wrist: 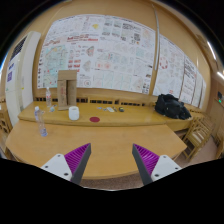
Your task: Pour water
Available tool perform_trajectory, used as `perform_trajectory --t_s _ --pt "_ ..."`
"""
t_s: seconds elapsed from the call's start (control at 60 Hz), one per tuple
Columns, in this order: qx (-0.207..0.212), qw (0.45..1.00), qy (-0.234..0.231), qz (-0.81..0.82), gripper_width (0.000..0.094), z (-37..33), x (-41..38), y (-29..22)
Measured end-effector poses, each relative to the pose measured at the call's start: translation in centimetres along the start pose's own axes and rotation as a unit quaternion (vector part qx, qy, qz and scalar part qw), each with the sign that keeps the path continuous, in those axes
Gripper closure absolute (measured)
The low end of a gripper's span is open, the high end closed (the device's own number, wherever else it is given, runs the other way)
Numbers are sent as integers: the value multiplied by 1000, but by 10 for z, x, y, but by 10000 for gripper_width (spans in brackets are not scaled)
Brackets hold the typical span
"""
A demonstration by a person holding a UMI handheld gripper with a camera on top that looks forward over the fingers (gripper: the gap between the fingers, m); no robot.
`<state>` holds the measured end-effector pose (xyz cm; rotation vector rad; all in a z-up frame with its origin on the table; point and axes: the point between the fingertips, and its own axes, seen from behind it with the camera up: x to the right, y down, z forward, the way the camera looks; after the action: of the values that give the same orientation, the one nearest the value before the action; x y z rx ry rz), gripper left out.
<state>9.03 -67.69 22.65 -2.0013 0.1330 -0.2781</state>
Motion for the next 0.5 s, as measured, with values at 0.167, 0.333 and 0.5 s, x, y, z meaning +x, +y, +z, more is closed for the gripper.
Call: perform_trajectory --t_s 0.167,0.333,0.5 --pt "-19 1000 9 -3 84 3 -11 20" --pt "-47 999 8 -17 82 13 -45 66" --pt "-74 997 -4 -30 80 28 -118 112"
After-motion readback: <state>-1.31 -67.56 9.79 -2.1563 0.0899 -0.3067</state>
